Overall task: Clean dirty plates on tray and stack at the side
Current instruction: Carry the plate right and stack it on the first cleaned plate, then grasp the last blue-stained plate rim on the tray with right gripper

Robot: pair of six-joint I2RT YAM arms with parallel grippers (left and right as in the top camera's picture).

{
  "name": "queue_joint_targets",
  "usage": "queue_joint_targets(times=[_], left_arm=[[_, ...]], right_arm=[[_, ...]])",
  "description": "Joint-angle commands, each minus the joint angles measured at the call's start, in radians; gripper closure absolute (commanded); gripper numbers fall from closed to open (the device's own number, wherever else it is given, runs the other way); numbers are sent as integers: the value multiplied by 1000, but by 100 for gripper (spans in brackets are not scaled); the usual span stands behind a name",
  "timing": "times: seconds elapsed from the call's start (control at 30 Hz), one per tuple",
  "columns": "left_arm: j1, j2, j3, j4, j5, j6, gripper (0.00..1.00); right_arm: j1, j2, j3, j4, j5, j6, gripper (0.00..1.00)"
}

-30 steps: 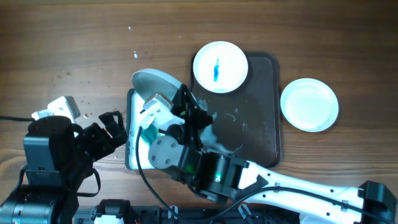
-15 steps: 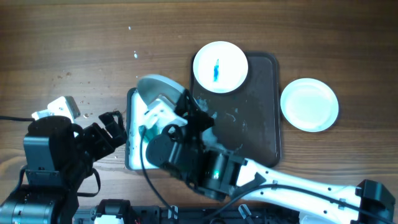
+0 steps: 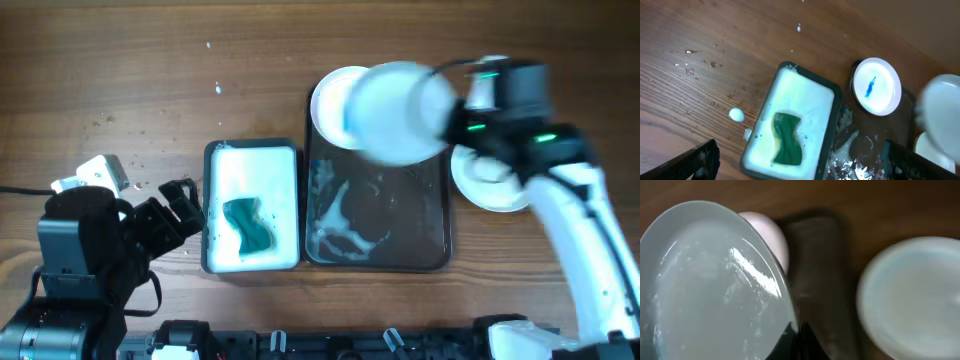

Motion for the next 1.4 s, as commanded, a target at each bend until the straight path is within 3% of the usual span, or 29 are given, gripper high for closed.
queue_joint_targets(times=[0.0,0.13,0.37,0.43,0.5,0.63,0.73,0.8,0.97,1.03,1.17,1.27,1.37], left_arm=[[8,-1,9,3,-14,-2,0],[8,-1,9,3,-13,-2,0],[8,-1,9,3,-14,-2,0],[8,-1,9,3,-14,-2,0],[8,-1,9,3,-14,-2,0],[8,-1,9,3,-14,-2,0],[8,-1,9,3,-14,-2,0],[8,-1,9,3,-14,-2,0],[8,-1,9,3,-14,-2,0],[8,-1,9,3,-14,-2,0],[8,-1,9,3,-14,-2,0],[8,-1,9,3,-13,-2,0],[8,-1,9,3,-14,-2,0]], right_arm=[[-248,51,3,-57,-69,3,95],[-452,172,-9,-93,-46,-3,96],[-492,335,-53,-158,111,-18,96],[-492,328,-51,-169,101,-51,66],[-479,283,-33,-171,-7,-115,56],[-375,131,-21,-120,-333,-252,60],[-236,62,-21,-47,-422,-378,62],[-107,55,-22,17,-356,-402,57],[120,185,-46,248,-15,-400,56],[152,276,-46,349,37,-401,55],[156,481,-46,552,54,-402,40],[153,597,-46,653,48,-400,45],[153,643,-46,671,-45,-397,73]])
